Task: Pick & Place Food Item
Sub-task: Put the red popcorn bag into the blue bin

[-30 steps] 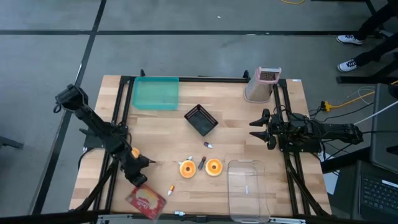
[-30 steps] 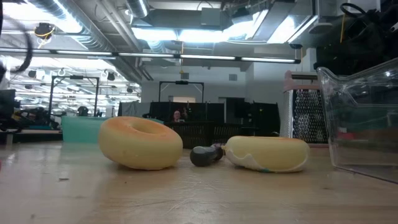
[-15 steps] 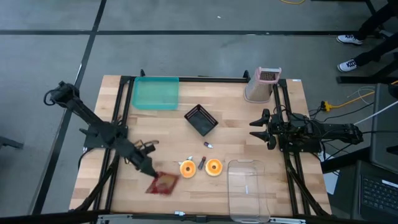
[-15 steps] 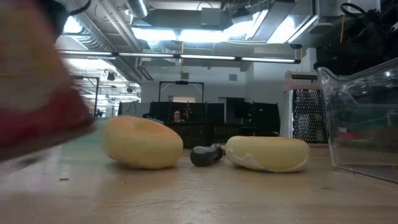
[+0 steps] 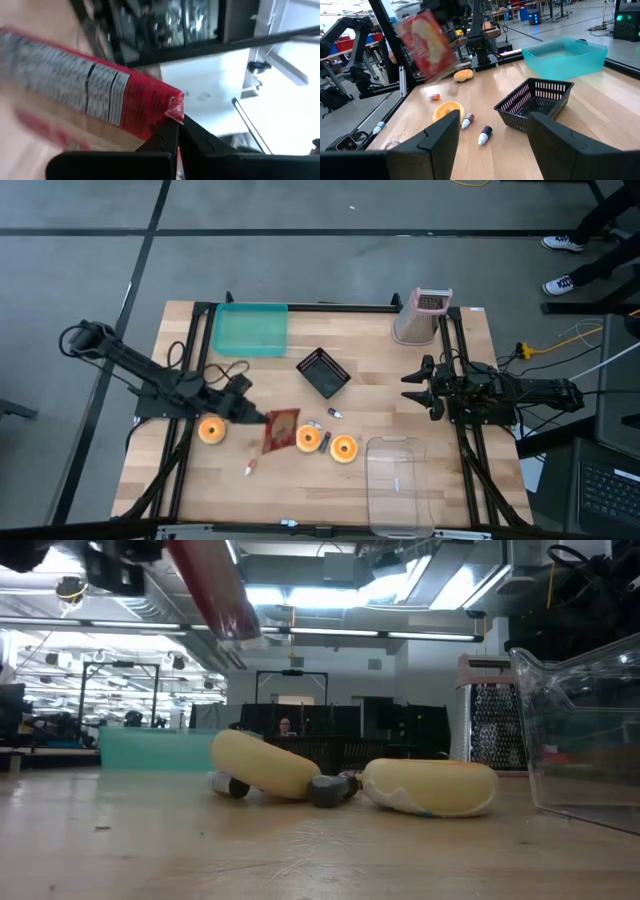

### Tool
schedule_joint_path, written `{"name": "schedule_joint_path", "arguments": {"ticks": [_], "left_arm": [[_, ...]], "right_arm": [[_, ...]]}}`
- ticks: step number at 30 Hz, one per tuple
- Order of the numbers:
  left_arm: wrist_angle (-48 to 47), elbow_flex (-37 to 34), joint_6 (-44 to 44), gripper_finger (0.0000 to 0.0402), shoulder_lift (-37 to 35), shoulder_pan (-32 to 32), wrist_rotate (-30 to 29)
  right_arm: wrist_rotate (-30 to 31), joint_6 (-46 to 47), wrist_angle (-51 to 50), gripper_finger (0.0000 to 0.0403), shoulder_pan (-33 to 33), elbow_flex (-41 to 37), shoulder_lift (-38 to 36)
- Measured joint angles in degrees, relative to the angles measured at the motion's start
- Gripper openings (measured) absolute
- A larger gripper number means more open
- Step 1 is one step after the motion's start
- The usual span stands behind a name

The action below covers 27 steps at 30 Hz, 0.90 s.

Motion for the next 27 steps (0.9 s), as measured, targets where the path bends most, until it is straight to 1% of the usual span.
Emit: {"name": "schedule_joint_path", "arguments": {"ticks": [3, 6, 11, 15, 22, 27], "left_arm": [[-1.1, 0.0, 4.5, 0.0001, -0.1, 4.6, -0.2], [-3.1, 0.0, 9.5, 0.0002, -0.2, 9.5, -1.6], [-3.2, 0.0, 16.8, 0.0001, -0.2, 19.3, -2.0], [-3.2, 0.0, 19.5, 0.0002, -0.2, 28.3, 1.5], [-3.7, 0.0, 20.6, 0.0002, -0.2, 45.0, 10.8], [-3.9, 0.0, 22.1, 0.0002, -0.2, 55.4, 14.1]], "right_arm": [[0.0, 0.0, 0.0, 0.0228, 0.0, 0.0, 0.0], [0.0, 0.0, 0.0, 0.0228, 0.0, 0.0, 0.0], [0.0, 0.0, 0.0, 0.0228, 0.0, 0.0, 0.0], [0.0, 0.0, 0.0, 0.0228, 0.0, 0.0, 0.0], [0.0, 0.0, 0.0, 0.0228, 0.0, 0.0, 0.0], [0.0, 0.0, 0.0, 0.0228, 0.0, 0.0, 0.0]]}}
